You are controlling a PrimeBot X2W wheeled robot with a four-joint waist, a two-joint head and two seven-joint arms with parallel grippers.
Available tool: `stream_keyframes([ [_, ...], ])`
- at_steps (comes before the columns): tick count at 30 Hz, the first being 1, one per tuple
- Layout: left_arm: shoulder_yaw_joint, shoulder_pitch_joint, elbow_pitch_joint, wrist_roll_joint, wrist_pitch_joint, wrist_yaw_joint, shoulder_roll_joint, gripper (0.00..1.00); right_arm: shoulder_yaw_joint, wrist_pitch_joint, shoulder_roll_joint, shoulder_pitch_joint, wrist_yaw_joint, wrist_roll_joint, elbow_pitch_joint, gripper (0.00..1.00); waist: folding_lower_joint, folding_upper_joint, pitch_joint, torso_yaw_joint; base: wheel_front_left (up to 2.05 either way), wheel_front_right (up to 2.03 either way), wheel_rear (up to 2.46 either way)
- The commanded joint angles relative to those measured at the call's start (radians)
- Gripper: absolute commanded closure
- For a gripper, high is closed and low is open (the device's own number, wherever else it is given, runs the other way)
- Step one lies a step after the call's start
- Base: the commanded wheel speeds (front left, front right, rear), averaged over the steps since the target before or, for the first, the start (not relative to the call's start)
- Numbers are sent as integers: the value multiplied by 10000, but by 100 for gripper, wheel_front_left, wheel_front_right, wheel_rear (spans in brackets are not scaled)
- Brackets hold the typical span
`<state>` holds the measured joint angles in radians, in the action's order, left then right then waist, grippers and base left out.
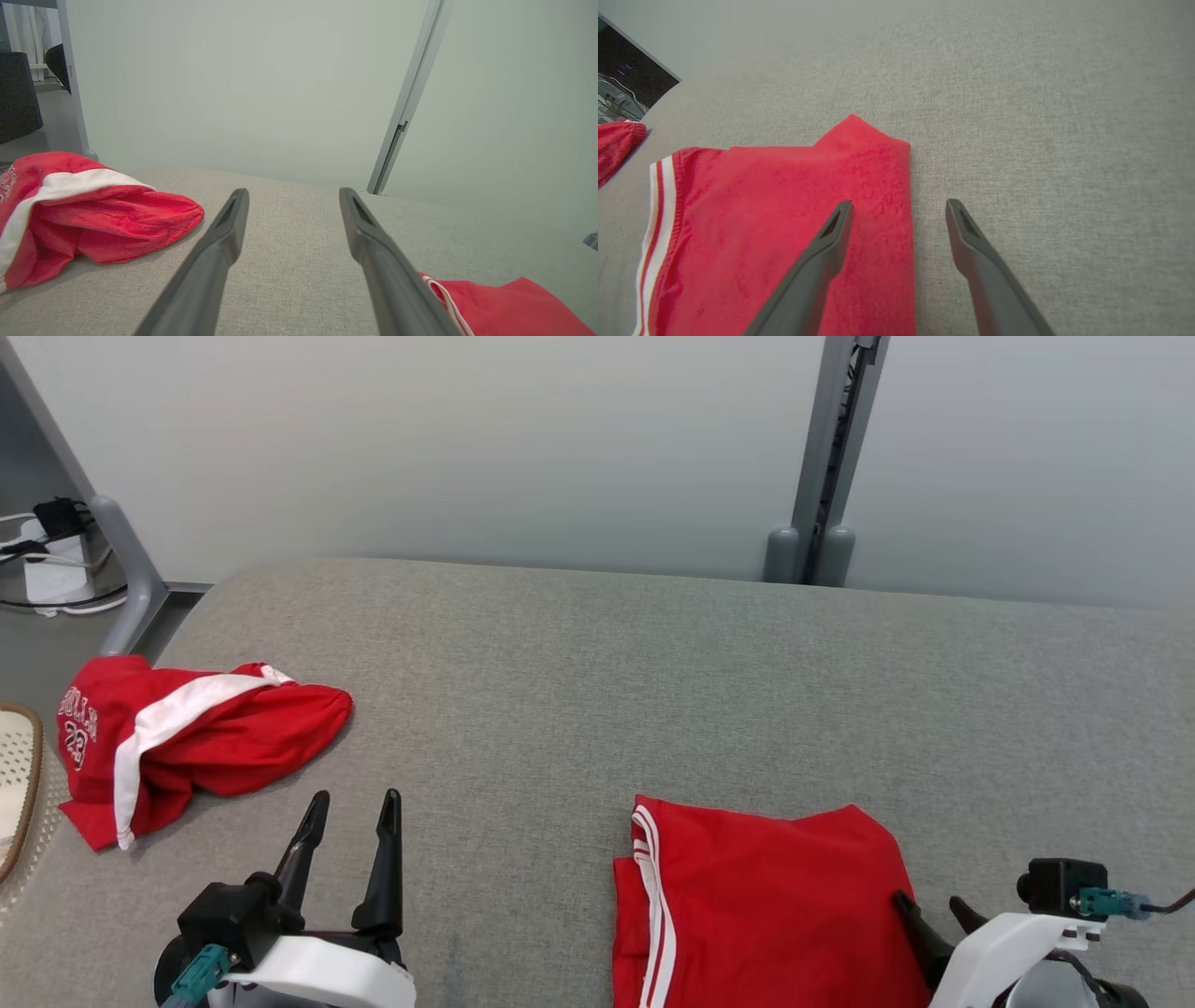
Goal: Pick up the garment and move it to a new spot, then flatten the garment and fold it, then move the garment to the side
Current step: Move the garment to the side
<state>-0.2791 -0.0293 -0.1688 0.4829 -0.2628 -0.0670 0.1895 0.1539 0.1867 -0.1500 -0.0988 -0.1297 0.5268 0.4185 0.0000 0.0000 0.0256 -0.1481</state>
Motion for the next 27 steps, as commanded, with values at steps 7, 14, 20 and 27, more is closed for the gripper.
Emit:
stream_keyframes([
  [7,-30,-214,-60,5,64,65,117,0,31,604,218,-183,-22,769,1265,0,0,0,40,-481,0,0,0],
  [14,-136,-254,-66,23,126,63,135,0,-25,902,389,-297,-22,1046,2381,0,0,0,45,-688,0,0,0],
  [20,-178,-264,-48,44,167,13,181,0,123,496,296,-634,-22,1254,2315,100,0,0,46,-667,0,0,0],
  [27,-652,-508,257,-106,311,244,15,0,488,9,-383,-1255,-22,1086,1706,100,0,0,-9,-219,0,0,0],
])
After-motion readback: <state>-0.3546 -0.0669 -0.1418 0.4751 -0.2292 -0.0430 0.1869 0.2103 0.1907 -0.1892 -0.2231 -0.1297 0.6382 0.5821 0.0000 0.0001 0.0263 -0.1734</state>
